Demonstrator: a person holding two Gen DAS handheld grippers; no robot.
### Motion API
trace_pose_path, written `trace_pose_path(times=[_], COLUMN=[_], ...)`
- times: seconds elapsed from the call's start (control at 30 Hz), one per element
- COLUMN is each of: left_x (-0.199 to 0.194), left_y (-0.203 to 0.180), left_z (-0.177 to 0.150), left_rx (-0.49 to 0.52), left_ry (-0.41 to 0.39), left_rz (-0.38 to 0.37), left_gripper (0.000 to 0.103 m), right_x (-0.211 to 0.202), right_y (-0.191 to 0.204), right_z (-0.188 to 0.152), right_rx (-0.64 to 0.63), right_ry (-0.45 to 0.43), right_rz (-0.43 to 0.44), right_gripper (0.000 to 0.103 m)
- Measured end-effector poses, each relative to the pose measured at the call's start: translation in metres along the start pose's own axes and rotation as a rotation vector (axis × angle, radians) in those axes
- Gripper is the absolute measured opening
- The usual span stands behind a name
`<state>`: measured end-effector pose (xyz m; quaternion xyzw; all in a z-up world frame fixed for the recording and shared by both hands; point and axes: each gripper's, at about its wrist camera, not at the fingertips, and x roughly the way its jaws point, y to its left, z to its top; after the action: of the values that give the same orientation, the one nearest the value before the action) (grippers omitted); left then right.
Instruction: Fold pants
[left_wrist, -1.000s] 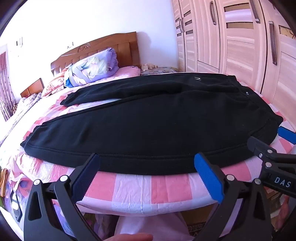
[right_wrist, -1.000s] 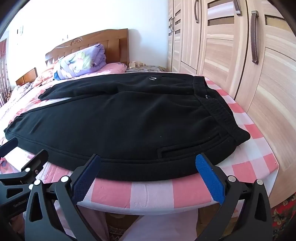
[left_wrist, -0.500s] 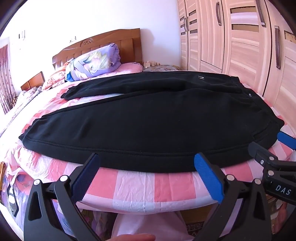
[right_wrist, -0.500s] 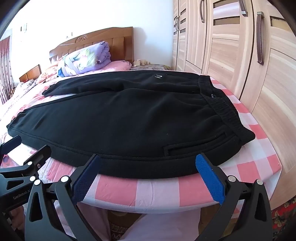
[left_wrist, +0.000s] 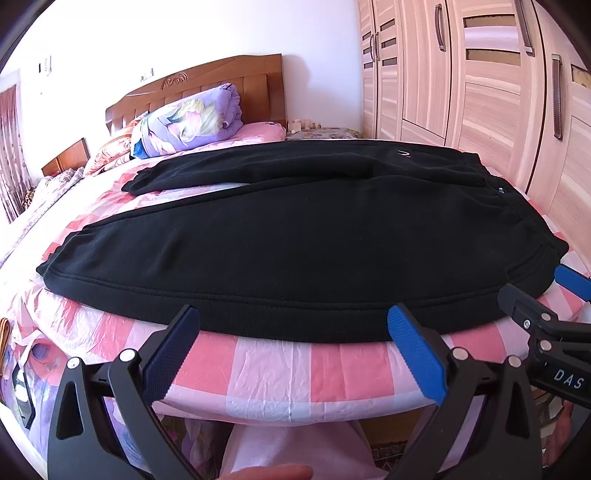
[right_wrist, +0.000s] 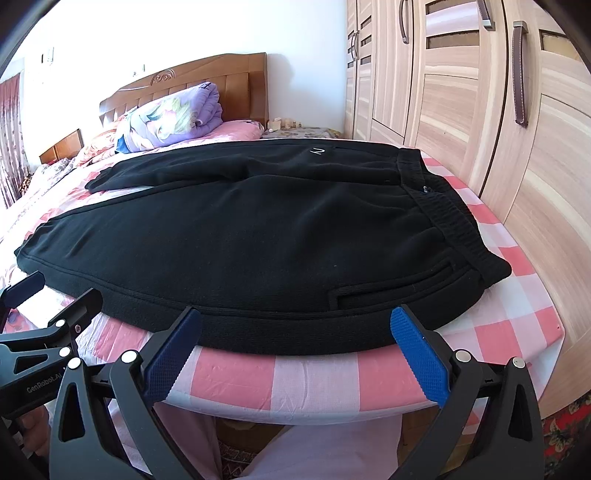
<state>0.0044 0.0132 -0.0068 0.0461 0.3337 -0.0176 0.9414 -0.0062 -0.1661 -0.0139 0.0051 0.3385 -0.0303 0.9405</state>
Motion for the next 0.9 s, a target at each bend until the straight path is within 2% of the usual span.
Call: trace_pose_path(times=[0.9], left_x=[0.0038], left_y=[0.0067], left_z=[-0.0015], left_rx=[-0.022], left_ry=[0.021], left_rz=[-0.005], left_gripper=[0.102], right_x=[0.0008], right_y=[-0.0013], right_z=[-0.0010], right_rx=[0.003], right_ry=[0.009], right_rz=[0.008], right_gripper=[0.099])
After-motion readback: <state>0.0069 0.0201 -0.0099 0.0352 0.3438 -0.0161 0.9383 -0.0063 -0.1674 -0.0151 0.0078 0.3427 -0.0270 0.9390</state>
